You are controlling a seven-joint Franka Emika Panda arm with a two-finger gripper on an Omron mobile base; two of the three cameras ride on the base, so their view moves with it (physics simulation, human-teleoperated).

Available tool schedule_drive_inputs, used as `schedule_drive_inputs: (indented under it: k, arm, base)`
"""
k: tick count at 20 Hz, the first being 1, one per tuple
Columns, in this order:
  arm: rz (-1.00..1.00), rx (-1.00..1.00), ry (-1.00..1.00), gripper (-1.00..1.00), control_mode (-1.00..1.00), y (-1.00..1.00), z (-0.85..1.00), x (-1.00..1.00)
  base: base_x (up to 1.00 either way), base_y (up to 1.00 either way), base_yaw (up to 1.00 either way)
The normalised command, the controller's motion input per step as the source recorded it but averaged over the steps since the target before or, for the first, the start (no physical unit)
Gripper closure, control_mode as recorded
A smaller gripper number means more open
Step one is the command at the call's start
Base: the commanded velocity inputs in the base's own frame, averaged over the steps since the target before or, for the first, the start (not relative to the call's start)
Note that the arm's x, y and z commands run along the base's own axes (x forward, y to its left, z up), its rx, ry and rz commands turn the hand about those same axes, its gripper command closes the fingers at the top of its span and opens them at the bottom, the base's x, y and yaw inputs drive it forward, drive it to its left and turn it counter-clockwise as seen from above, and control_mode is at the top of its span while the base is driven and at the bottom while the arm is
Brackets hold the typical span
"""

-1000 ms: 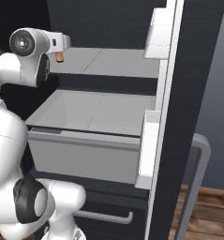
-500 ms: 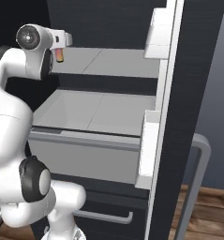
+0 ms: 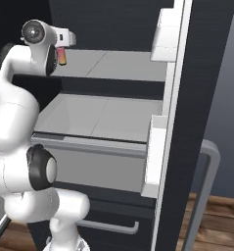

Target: Open the fridge, grab two sodas, and place both sodas inside the bowl with ice on the dining counter.

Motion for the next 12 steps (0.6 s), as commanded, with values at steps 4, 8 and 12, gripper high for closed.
schedule_drive_inputs:
  k: [4, 8, 12]
  arm:
    - [0.00, -0.02, 0.06, -1.00, -1.00, 0.21, -0.03, 0.34]
    - [0.00, -0.02, 0.07, -1.00, -1.00, 0.20, -0.02, 0.34]
    - [0.00, -0.02, 0.07, -1.00, -1.00, 0.14, 0.00, 0.33]
  base:
    - [0.00, 0.00, 0.00]
    - [0.00, 0.00, 0.00]
    - [0.00, 0.00, 0.00]
